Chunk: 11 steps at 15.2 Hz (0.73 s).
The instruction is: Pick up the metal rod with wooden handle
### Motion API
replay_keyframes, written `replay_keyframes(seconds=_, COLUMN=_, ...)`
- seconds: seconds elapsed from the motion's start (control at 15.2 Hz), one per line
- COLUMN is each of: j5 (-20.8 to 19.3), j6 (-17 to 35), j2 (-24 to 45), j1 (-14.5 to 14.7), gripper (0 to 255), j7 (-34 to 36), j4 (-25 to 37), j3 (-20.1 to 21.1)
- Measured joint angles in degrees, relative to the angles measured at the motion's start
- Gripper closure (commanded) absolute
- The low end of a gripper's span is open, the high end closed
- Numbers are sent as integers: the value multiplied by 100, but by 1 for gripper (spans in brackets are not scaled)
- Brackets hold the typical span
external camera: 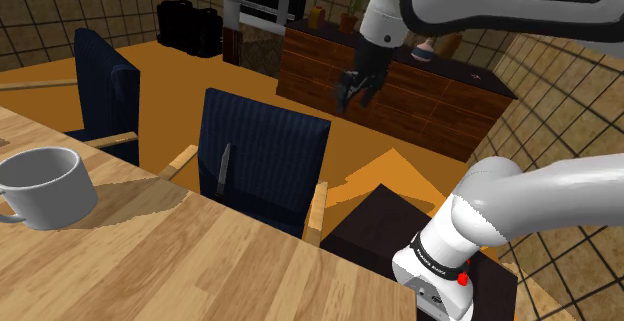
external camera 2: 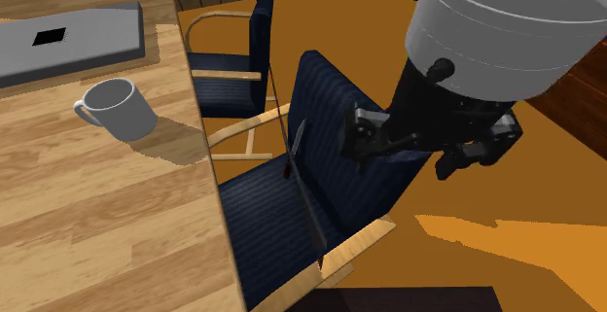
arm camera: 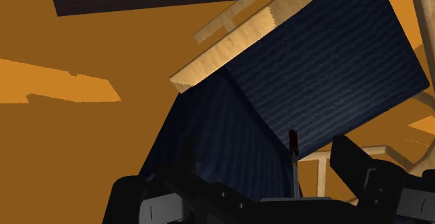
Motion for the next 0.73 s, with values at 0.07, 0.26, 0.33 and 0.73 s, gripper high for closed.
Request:
replay_keyframes(seconds=0.07, j5=35, j6=162, j2=73, j1=-7, gripper=0, j7=171, j4=-67, j3=119)
replay_keyframes(seconds=0.26, j5=125, j6=799, j2=421, j1=-47, gripper=0, j7=699, j4=-306, j3=503)
replay_keyframes(seconds=0.33, j5=143, j6=974, j2=566, j1=-64, gripper=0, j7=893, j4=-311, j3=643)
replay_keyframes(seconds=0.73, j5=17, j6=2200, j2=1626, j1=-324, gripper=0, j7=2051, j4=-408, j3=1433)
